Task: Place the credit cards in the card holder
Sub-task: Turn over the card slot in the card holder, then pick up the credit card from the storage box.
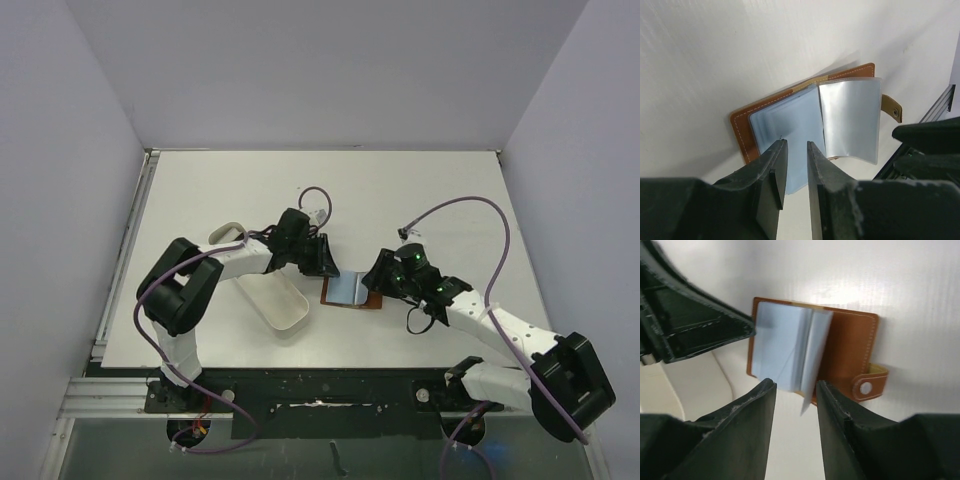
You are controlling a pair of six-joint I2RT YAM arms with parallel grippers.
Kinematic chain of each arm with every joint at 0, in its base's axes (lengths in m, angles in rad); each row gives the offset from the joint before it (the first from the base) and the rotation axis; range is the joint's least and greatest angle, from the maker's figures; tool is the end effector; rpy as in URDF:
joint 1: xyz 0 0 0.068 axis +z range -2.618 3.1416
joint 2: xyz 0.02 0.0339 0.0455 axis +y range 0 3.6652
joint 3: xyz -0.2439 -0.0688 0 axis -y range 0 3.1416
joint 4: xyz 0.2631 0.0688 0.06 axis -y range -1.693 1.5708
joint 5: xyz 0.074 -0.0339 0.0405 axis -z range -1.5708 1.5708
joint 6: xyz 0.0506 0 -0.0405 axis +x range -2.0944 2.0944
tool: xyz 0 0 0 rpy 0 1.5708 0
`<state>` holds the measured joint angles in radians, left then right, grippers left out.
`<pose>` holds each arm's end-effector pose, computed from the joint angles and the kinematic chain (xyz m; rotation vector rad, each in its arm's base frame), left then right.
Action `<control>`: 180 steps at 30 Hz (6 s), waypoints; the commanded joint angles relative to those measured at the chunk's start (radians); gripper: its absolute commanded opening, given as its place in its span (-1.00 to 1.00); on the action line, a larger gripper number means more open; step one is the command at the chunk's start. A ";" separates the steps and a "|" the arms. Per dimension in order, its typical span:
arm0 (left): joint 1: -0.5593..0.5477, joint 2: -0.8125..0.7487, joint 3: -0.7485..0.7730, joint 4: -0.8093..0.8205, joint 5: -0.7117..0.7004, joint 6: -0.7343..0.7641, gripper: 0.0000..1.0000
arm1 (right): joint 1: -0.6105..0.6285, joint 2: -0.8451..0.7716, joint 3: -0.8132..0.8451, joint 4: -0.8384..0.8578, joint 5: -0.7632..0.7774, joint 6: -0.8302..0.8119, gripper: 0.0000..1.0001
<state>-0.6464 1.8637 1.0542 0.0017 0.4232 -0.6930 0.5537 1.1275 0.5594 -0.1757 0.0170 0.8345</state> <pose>0.3055 -0.2565 0.1111 0.1626 2.5907 -1.0796 0.2226 0.1366 0.1585 0.3467 2.3891 0.6618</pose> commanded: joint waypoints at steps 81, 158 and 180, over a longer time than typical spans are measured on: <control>-0.161 0.028 -0.026 0.416 0.072 -0.347 -0.42 | 0.095 -0.173 -0.251 0.249 0.241 0.072 -0.42; 0.232 -0.058 0.196 -0.493 -1.080 0.783 -0.21 | 0.089 -0.182 -0.108 0.138 0.124 -0.022 -0.30; 0.168 -0.054 0.274 -0.588 -1.130 0.766 -0.90 | 0.072 -0.184 -0.128 0.107 0.105 0.023 -0.29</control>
<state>-0.4664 1.8145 1.2648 -0.5507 -0.6918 0.0887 0.6338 0.9569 0.4316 -0.0906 0.1192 0.8303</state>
